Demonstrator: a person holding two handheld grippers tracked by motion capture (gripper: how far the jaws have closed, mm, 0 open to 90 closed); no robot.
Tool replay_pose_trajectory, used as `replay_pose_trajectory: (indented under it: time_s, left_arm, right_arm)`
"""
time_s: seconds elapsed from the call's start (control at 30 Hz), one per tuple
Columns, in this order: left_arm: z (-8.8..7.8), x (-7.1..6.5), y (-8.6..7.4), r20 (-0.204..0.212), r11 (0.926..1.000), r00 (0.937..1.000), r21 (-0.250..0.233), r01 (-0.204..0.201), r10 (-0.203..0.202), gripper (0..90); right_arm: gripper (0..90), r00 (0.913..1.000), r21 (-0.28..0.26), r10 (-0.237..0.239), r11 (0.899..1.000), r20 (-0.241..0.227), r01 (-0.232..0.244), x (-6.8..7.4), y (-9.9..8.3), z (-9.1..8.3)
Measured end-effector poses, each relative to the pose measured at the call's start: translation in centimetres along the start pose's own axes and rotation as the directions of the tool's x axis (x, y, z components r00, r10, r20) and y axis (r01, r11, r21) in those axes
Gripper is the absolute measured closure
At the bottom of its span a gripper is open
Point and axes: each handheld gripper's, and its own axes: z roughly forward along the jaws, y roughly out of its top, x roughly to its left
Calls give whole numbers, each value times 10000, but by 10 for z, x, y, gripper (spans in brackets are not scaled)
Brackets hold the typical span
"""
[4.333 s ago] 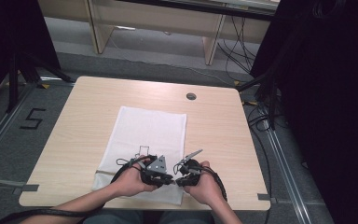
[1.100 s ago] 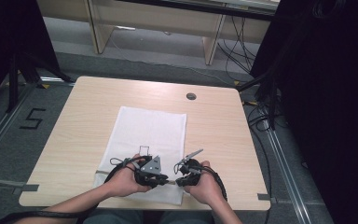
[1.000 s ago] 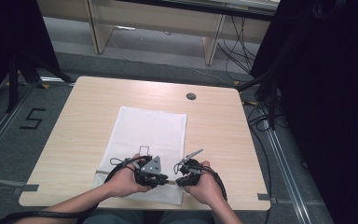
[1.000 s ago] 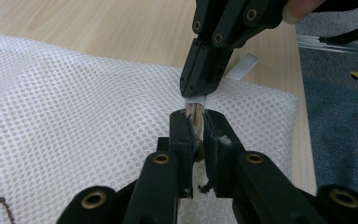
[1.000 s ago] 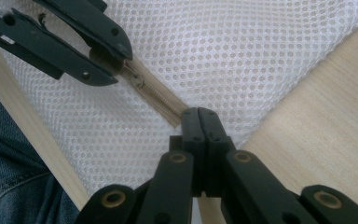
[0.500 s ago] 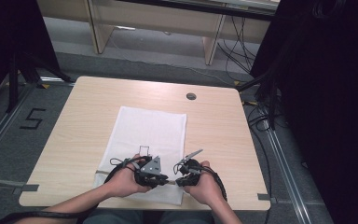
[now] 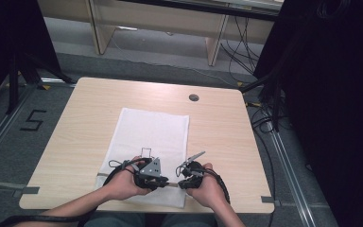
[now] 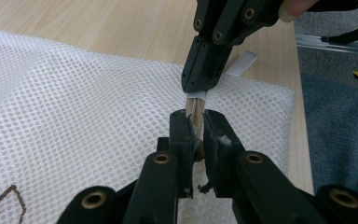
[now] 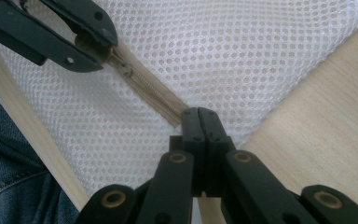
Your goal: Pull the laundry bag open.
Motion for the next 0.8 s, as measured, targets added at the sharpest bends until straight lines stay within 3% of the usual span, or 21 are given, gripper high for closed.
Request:
replay_pose_trajectory:
  time_s: [0.8]
  left_arm:
    - [-12,0,-3,-55,9999,9999,-66,112,-112,821]
  right_arm:
    - [900,10000,-12,-27,10000,-22,27,0,0,0]
